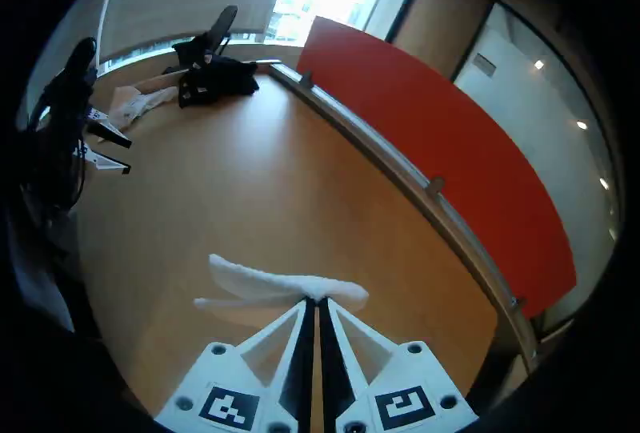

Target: Fold towel

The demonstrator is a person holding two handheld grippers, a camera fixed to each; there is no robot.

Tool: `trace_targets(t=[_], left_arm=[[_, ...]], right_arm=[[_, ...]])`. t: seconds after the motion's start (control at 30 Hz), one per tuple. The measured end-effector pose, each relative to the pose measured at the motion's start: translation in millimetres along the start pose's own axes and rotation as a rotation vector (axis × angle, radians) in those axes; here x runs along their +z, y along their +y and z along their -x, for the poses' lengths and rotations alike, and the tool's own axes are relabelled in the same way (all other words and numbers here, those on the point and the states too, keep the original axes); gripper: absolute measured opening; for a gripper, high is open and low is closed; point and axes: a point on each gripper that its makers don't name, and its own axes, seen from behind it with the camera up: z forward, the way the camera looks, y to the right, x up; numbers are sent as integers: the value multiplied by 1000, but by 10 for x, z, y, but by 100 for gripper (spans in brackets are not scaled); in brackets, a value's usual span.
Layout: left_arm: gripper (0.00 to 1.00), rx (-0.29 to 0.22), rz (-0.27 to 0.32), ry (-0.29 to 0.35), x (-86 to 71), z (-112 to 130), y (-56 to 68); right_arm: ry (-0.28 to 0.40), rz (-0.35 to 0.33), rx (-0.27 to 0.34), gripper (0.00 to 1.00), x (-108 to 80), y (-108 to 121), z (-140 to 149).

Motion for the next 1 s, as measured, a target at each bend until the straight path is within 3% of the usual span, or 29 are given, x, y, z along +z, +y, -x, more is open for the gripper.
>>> trace_targets(t=[0.6, 1.0], left_arm=[[94, -1, -30, -12, -54, 20, 1], [94, 9, -36, -23, -60, 57, 74]], right_arm=[[-65, 57, 45, 4, -183, 759, 555], [-104, 134, 68, 4, -350, 1380, 828]])
